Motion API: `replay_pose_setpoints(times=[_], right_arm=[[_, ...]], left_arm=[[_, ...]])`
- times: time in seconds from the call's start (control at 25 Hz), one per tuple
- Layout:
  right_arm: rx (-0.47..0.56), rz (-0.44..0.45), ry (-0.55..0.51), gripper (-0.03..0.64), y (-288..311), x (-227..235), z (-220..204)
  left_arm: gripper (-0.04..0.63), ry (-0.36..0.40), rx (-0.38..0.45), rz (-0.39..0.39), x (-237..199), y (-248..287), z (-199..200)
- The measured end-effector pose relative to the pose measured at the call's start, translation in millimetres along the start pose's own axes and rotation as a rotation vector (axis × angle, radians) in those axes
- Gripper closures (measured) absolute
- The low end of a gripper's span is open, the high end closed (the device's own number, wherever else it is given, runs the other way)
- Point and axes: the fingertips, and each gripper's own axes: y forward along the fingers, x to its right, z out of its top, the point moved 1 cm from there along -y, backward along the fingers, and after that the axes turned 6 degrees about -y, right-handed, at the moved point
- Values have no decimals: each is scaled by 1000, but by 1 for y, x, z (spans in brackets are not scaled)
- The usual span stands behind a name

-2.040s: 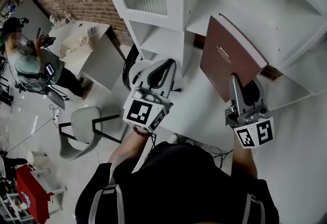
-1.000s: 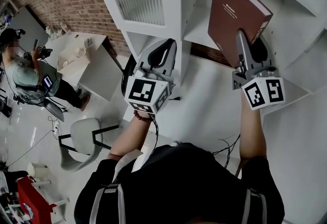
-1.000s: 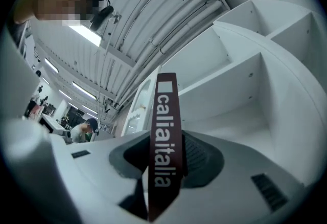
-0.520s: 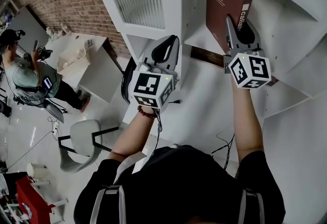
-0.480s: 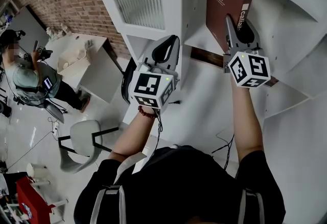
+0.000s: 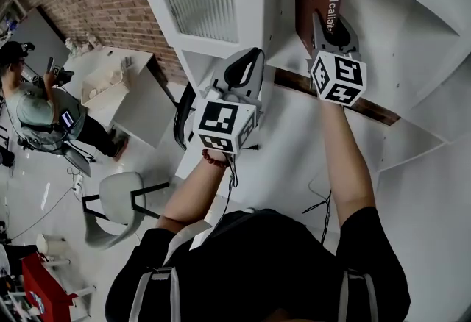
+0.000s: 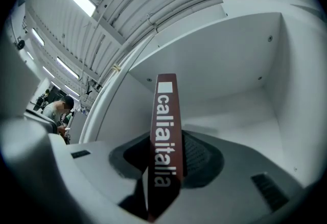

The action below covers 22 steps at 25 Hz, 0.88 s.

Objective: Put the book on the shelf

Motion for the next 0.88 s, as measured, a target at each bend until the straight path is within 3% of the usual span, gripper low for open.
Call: replay_pose_setpoints(times=[0.52,0.76,0.88], right_arm=[[-34,-77,-6,468,32,-6,-18],[-49,8,-14,466,38,-27,-20],[-34,67,-3,417,38,-40,-17]], left_arm=[[563,0,-23,8,-2,-3,-8],[563,-5,-31,14,-6,-4,-11],[563,-8,-33,15,-7,-4,-13]])
